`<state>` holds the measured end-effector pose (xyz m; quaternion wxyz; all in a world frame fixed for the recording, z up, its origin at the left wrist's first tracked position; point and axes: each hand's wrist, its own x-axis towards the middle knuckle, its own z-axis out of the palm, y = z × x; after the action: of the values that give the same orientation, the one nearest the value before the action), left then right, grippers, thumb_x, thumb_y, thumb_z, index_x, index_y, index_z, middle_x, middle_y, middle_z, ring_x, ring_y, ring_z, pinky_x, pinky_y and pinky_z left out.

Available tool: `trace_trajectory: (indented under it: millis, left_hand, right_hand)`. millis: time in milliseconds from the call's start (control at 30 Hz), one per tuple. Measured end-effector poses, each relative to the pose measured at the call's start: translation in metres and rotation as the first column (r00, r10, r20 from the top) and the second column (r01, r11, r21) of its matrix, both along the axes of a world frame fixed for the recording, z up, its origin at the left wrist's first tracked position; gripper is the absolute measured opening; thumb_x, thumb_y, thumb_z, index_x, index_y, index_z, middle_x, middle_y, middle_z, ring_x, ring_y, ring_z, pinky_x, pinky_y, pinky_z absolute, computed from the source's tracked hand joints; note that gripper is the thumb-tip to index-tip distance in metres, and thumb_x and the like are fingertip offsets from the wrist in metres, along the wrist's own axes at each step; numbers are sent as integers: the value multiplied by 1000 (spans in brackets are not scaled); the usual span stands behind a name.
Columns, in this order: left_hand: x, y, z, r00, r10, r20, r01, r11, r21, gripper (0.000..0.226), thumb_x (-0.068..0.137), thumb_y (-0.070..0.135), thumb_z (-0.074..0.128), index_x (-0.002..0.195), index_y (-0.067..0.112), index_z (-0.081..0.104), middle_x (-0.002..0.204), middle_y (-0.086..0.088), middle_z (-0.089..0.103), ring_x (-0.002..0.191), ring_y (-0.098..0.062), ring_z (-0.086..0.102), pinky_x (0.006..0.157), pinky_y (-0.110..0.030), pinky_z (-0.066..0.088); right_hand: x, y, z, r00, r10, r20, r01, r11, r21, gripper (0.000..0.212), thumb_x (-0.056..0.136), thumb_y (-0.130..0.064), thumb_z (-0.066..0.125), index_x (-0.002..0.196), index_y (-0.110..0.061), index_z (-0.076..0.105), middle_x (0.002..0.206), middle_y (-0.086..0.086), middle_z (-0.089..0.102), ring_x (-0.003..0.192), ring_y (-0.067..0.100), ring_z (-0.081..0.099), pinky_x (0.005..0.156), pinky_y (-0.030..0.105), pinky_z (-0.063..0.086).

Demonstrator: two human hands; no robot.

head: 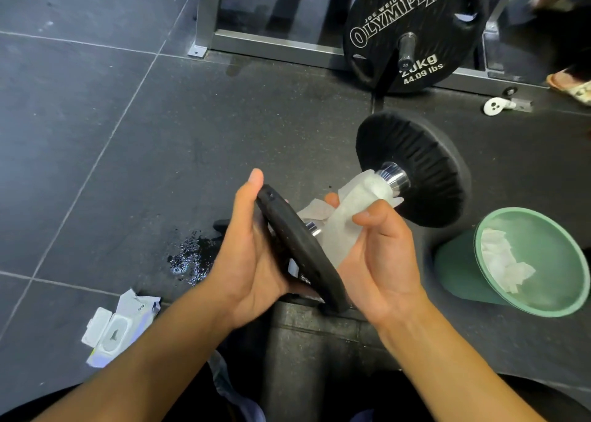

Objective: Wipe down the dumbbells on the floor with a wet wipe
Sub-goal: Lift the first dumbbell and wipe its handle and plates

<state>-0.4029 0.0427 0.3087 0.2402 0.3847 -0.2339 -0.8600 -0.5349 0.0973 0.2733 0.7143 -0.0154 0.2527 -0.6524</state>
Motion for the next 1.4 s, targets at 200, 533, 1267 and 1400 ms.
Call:
trace_trajectory:
  millis: [200, 533, 1267, 1400]
  left_hand:
    - [4, -1, -22, 982, 97, 164, 57, 672, -739, 71, 68, 49, 77, 124, 22, 43, 113, -1, 58, 92, 7, 64, 82, -14, 53]
    - [14, -10, -48, 936, 327, 132, 219, -244, -945, 81, 63, 65, 83, 116, 15, 47, 129, -12, 44, 124, -34, 48, 107, -40, 40]
    - [11, -10, -32, 928, 219, 302, 294, 67, -953, 121, 65, 71, 82, 154, 13, 23, 162, -29, 17, 159, -15, 19, 127, -37, 25]
    - [10, -1, -30, 972, 62, 229, 154, 570, -807, 103, 71, 44, 70, 157, 28, 16, 157, 22, 36, 139, 17, 43, 114, -19, 42]
  right_hand:
    - [-2, -2, 6, 999, 16, -28, -17, 999, -32, 36, 65, -10, 65, 97, -14, 50, 89, 9, 58, 85, 24, 64, 83, 39, 54]
    - [0, -1, 7, 999, 19, -29, -21, 997, -79, 29, 70, -11, 59, 98, -9, 56, 88, 8, 58, 86, 23, 62, 83, 38, 54]
    - [-4, -2, 2, 999, 3, -47, -5, 999, -43, 32, 71, -14, 59, 102, -10, 54, 101, 12, 53, 107, 34, 49, 105, 53, 38]
    - [-5, -3, 6, 999, -45, -23, 44, 997, -60, 19, 76, -10, 48, 94, -11, 54, 85, 5, 58, 82, 20, 61, 80, 36, 56]
